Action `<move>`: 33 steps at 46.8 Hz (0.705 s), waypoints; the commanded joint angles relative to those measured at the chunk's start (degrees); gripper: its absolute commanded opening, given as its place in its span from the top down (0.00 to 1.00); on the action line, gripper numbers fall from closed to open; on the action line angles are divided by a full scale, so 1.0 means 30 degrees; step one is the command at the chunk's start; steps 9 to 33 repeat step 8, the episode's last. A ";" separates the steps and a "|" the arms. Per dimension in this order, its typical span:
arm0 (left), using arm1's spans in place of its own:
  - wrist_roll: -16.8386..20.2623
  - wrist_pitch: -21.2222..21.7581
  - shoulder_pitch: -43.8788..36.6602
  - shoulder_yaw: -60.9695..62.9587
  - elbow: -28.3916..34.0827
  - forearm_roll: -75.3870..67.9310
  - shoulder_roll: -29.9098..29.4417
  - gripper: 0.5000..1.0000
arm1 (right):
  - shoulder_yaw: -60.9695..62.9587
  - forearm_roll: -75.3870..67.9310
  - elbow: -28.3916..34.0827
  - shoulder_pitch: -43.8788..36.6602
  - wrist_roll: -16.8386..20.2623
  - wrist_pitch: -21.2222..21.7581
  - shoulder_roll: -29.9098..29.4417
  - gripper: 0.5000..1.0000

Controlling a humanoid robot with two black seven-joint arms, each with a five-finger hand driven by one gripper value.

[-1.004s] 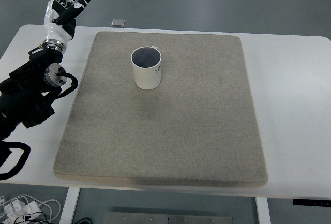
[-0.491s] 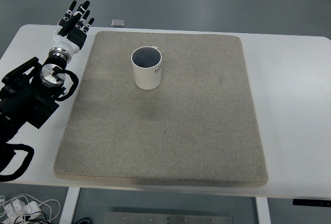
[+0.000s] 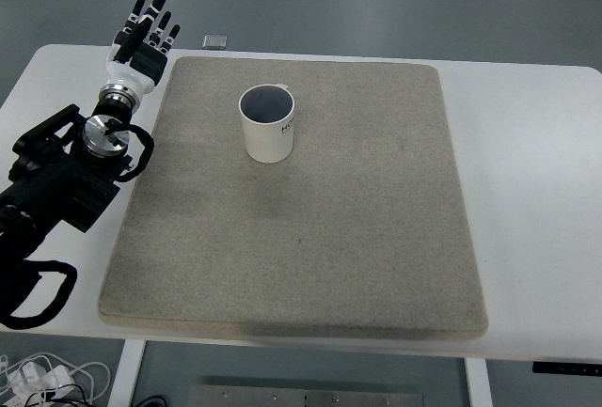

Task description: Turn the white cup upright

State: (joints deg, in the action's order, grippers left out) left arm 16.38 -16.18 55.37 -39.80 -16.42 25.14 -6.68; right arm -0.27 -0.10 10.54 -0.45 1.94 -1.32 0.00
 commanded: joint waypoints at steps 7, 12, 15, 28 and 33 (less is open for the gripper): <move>0.0078 0.0001 0.0000 -0.0003 -0.0007 -0.0059 0.0029 0.01 | 0.0060 -0.0083 0.0001 -0.0025 -0.0002 0.0000 0.0000 0.10; 0.0078 0.0001 0.0000 -0.0003 -0.0007 -0.0059 0.0029 0.01 | 0.0031 -0.0054 0.0001 -0.0025 -0.0002 0.0000 0.0000 0.10; 0.0078 0.0001 0.0000 -0.0003 -0.0007 -0.0059 0.0029 0.01 | 0.0031 -0.0054 0.0001 -0.0025 -0.0002 0.0000 0.0000 0.10; 0.0078 0.0001 0.0000 -0.0003 -0.0007 -0.0059 0.0029 0.01 | 0.0031 -0.0054 0.0001 -0.0025 -0.0002 0.0000 0.0000 0.10; 0.0078 0.0001 0.0000 -0.0003 -0.0007 -0.0059 0.0029 0.01 | 0.0031 -0.0054 0.0001 -0.0025 -0.0002 0.0000 0.0000 0.10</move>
